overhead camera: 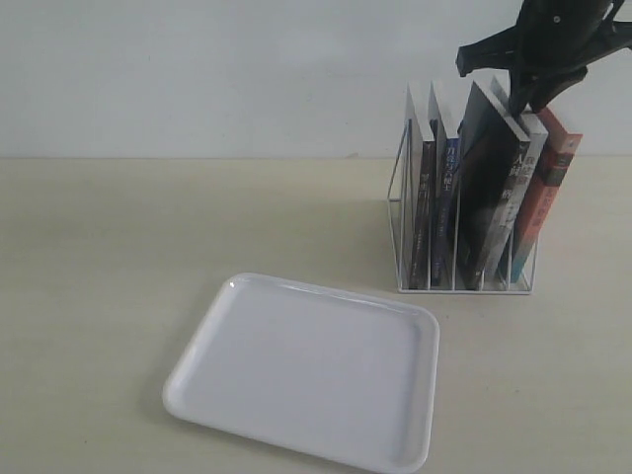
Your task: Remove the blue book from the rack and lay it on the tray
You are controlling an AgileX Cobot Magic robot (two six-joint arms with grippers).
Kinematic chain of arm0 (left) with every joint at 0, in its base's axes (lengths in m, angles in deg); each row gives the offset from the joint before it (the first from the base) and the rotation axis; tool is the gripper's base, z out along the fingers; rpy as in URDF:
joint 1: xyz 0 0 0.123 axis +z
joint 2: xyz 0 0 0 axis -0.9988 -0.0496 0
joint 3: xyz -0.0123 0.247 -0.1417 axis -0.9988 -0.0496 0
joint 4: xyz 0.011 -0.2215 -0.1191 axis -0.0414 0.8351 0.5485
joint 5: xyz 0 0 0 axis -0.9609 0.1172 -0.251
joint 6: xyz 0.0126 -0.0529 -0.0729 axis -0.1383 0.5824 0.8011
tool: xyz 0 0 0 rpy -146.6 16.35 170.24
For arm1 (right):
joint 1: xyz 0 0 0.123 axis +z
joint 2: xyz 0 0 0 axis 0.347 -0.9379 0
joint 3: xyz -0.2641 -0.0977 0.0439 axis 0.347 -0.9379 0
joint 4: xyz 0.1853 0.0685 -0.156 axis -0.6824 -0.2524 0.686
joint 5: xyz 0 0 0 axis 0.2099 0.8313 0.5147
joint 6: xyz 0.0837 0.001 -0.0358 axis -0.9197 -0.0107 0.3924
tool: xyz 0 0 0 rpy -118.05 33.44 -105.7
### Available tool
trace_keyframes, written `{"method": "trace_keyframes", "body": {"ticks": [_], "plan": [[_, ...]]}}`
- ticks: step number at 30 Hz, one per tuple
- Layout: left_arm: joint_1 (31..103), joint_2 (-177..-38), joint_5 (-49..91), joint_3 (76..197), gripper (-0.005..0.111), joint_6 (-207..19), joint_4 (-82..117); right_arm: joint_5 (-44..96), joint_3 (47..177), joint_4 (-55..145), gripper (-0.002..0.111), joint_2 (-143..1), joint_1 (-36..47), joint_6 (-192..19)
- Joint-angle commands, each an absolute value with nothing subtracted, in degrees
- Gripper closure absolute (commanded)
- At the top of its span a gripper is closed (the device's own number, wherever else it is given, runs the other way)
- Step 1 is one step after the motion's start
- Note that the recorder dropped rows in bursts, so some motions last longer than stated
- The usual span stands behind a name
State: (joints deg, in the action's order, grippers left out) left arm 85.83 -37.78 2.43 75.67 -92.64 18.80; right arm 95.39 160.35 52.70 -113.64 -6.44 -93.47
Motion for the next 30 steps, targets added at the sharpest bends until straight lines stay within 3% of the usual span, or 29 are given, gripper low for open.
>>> {"method": "trace_keyframes", "body": {"ticks": [1,7,12,14,23,30], "plan": [[85.94,-37.60,3.34,75.86,0.102,-92.77,18.93,95.61,159.87,52.52,0.089,-115.61,-6.65,-93.79],[85.94,-37.60,3.34,75.86,0.102,-92.77,18.93,95.87,159.87,54.77,0.087,-114.60,-6.65,-93.94],[85.94,-37.60,3.34,75.86,0.102,-92.77,18.93,95.87,159.87,53.04,0.060,-114.60,-6.65,-93.94],[85.94,-37.60,3.34,75.86,0.102,-92.77,18.93,95.87,159.87,53.04,0.054,-114.60,-6.65,-93.94],[85.94,-37.60,3.34,75.86,0.102,-92.77,18.93,95.87,159.87,53.04,0.075,-114.60,-6.65,-94.72],[85.94,-37.60,3.34,75.86,0.102,-92.77,18.93,95.87,159.87,52.77,0.076,-116.14,-6.65,-94.85]]}}
